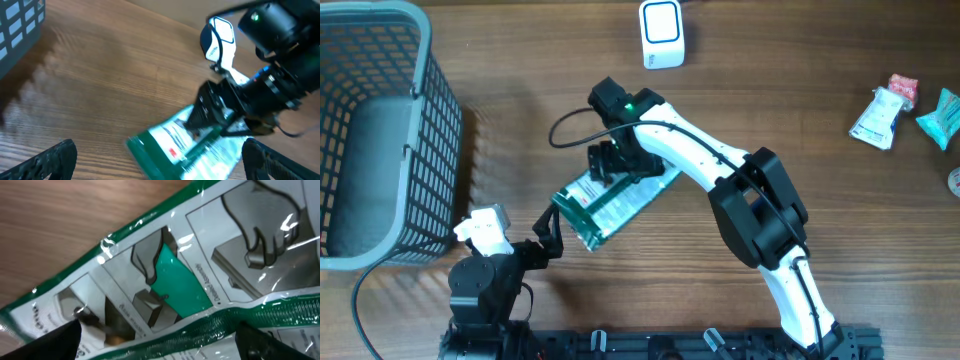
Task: Scan the item barcode
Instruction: 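Lower the right gripper onto the green wipes pack and grasp it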
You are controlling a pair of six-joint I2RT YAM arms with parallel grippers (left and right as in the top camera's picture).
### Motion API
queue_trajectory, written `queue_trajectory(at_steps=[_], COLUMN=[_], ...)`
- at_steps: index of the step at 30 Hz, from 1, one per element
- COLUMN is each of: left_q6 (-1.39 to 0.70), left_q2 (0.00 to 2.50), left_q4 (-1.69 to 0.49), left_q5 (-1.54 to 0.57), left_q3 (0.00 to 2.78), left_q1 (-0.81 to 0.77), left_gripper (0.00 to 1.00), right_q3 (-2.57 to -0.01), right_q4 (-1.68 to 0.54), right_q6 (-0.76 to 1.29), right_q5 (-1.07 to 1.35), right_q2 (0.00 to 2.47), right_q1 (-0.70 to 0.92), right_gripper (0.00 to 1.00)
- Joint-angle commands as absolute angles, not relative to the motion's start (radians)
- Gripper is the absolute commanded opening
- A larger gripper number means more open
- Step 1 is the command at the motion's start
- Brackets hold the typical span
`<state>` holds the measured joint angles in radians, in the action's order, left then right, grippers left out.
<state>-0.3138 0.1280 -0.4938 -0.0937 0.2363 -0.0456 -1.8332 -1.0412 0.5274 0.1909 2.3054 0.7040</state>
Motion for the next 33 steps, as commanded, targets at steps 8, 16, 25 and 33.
queue_trajectory(at_steps=[8, 16, 25, 33], left_q6=[-0.323, -0.323, -0.323, -0.323], left_q2=[0.125, 0.125, 0.125, 0.125], left_q4=[-0.491, -0.491, -0.491, -0.491], left_q5=[-0.080, -0.080, -0.080, -0.080], left_q3=[0.232, 0.232, 0.232, 0.232], left_q1=[-0.041, -0.041, -0.041, -0.041], left_gripper=[1.00, 1.00, 1.00, 1.00], right_q3=[-1.833, -1.818, -1.621, -1.508], right_q4=[-1.225, -1.221, -0.998, -0.950], right_q6=[0.079, 0.658, 1.330, 1.364], right_q5=[-0.099, -0.016, 0.053, 0.047], right_q2=[2.212, 2.136, 2.152, 2.156], right_q1=[0.697, 0.690, 0.683, 0.668], right_gripper=[1.00, 1.00, 1.00, 1.00])
